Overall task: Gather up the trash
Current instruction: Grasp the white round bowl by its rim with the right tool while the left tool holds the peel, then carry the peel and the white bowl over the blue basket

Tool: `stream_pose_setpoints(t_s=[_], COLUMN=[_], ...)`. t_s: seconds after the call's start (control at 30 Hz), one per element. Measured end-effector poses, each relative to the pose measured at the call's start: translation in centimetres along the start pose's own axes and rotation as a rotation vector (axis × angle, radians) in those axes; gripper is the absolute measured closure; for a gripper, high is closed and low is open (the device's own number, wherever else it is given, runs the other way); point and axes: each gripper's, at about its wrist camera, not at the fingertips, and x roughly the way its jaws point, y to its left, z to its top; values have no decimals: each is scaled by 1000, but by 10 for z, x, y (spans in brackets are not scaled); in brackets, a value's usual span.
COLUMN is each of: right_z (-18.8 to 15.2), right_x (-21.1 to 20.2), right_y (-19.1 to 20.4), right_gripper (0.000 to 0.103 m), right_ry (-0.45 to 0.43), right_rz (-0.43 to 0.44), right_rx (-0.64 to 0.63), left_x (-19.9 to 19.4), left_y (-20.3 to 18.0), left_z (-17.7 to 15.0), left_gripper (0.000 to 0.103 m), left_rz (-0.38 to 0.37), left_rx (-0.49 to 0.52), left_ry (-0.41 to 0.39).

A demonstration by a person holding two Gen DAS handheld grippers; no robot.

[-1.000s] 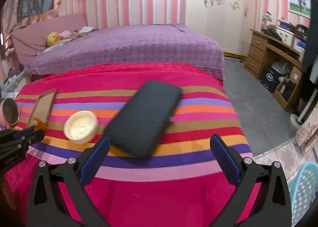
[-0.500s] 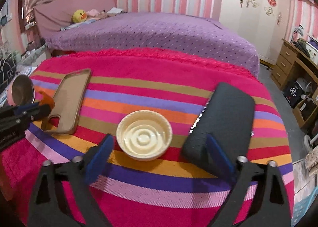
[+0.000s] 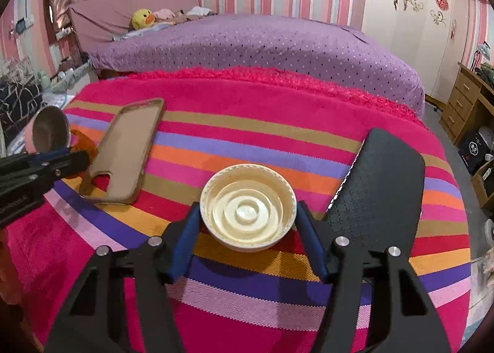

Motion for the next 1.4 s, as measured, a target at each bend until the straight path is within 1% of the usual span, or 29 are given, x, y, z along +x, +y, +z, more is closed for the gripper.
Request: stream_pose_setpoints(t_s=[0.27,0.4,0.73,1.2,1.3,1.4], right_z=[-7,-14,-30,-54,-60,-68], right_x=[-23,-34,-53,-78,-92,-110], right_y=[-4,-13,-30,-53,-60,-74], right_gripper=[42,42,42,42,42,42], right_ry=[-51,-70,-81,-100,-114,-125], right_rz=[1,-15,-49,-65,-75,-76], right_rx=[13,17,24,38,31,55], left_x=[-13,-19,-24,-46,-57,-71], left_y=[-6,-9,-26,-64,-78,-95], left_z=[-4,-9,-24,-44,-48,-51], left_gripper=[80,80,80,80,80,80], left_rz=[-4,-3,8,6,10,2], left_rx=[1,9,26,78,114,128], left_ry=[-19,-21,-13,-29,-44,-70])
